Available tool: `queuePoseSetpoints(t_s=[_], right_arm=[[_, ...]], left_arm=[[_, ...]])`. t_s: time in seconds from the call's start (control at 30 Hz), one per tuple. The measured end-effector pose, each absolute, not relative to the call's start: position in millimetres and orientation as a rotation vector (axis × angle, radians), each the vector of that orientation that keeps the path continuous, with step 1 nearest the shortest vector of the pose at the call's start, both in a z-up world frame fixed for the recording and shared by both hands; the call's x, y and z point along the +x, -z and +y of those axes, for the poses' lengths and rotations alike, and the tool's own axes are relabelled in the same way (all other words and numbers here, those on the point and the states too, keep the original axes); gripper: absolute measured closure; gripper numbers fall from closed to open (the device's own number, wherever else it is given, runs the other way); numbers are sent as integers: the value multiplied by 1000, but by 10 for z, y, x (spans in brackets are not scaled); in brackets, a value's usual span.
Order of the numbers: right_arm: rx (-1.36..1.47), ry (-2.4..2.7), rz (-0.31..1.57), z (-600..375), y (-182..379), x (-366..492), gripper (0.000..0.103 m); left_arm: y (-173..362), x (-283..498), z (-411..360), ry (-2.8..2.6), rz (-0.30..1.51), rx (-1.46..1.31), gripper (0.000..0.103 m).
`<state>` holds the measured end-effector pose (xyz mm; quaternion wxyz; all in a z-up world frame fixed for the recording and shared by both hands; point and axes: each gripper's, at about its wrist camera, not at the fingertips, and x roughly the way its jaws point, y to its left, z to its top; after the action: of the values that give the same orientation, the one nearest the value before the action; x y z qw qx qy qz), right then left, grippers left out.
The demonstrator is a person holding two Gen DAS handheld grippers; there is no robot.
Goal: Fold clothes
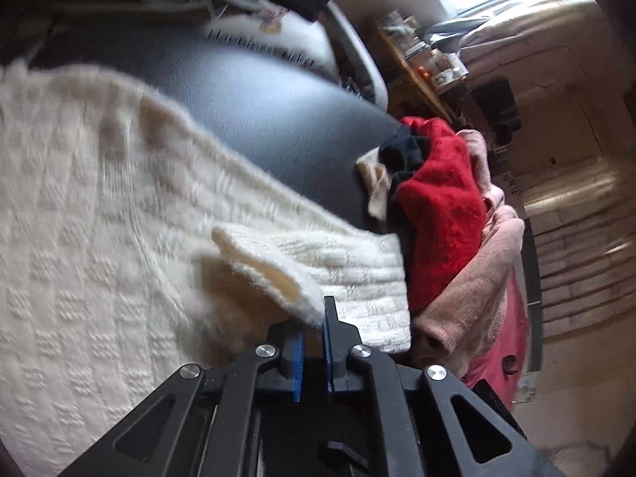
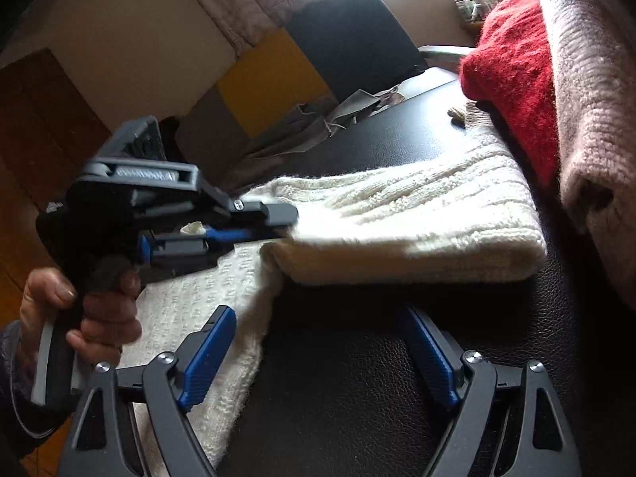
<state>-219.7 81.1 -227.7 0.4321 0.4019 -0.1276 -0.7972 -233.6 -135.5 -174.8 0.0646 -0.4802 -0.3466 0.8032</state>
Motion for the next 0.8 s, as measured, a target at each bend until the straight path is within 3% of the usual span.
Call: queuePoseSetpoints(t_s=[0.37,0.7,0.8], right_arm=[[1010,1989,-293,782,2272,-2151,13],[1063,2035,-252,680,2235,-2139,12],[1129,2027,-310,565,2158,-2136,6]], left_arm=[[602,-1657,-2934,-2879,-1072,-955,98],[1011,-437,-3965,-3013,-1276,-903,98],[1116,-165,-4103,-3025,-1328,-855,98]])
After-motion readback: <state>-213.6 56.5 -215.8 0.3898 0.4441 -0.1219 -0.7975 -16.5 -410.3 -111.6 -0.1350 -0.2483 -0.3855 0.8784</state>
